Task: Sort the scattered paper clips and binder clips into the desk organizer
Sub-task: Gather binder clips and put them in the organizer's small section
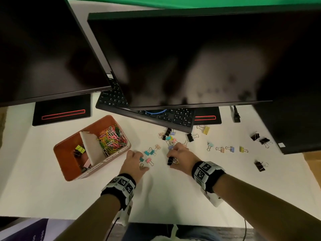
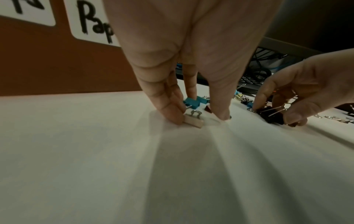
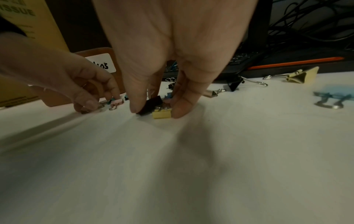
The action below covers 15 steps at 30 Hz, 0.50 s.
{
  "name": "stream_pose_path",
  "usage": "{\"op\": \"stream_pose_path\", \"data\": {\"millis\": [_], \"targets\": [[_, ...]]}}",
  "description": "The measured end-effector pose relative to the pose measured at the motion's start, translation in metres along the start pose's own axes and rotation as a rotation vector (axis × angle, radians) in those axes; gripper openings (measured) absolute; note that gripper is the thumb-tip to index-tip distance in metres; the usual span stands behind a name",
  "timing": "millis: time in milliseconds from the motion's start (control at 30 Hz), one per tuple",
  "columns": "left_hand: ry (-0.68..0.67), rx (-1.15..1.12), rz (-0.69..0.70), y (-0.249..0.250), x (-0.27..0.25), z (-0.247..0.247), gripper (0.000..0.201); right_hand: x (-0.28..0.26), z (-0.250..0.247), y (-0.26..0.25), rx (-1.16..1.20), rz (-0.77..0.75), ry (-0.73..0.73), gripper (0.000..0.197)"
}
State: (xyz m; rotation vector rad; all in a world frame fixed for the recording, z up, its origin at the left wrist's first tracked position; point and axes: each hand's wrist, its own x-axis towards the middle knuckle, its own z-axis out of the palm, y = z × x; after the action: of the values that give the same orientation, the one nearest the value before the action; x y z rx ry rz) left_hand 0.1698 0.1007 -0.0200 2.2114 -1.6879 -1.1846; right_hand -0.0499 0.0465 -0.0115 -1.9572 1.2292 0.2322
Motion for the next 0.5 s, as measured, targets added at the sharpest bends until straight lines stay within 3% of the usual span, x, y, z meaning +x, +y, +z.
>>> {"op": "stream_pose_path", "data": {"millis": [233,400,500], "targets": [[0.061,0.075,-0.013,0.004,0.003,0.001,0.014,0.003,0.003,-0.002,-0.066,-0.01,0.036,0.033],[0.065,0.073,-0.055,0.008,0.007,-0.003,0.024,0.01,0.005,-0.006,-0.099,-0.023,0.063,0.029],[0.096,0.061,0.004,0.007,0.005,-0.008,0.02,0.012,0.004,-0.006,-0.093,-0.047,0.087,0.029]]}}
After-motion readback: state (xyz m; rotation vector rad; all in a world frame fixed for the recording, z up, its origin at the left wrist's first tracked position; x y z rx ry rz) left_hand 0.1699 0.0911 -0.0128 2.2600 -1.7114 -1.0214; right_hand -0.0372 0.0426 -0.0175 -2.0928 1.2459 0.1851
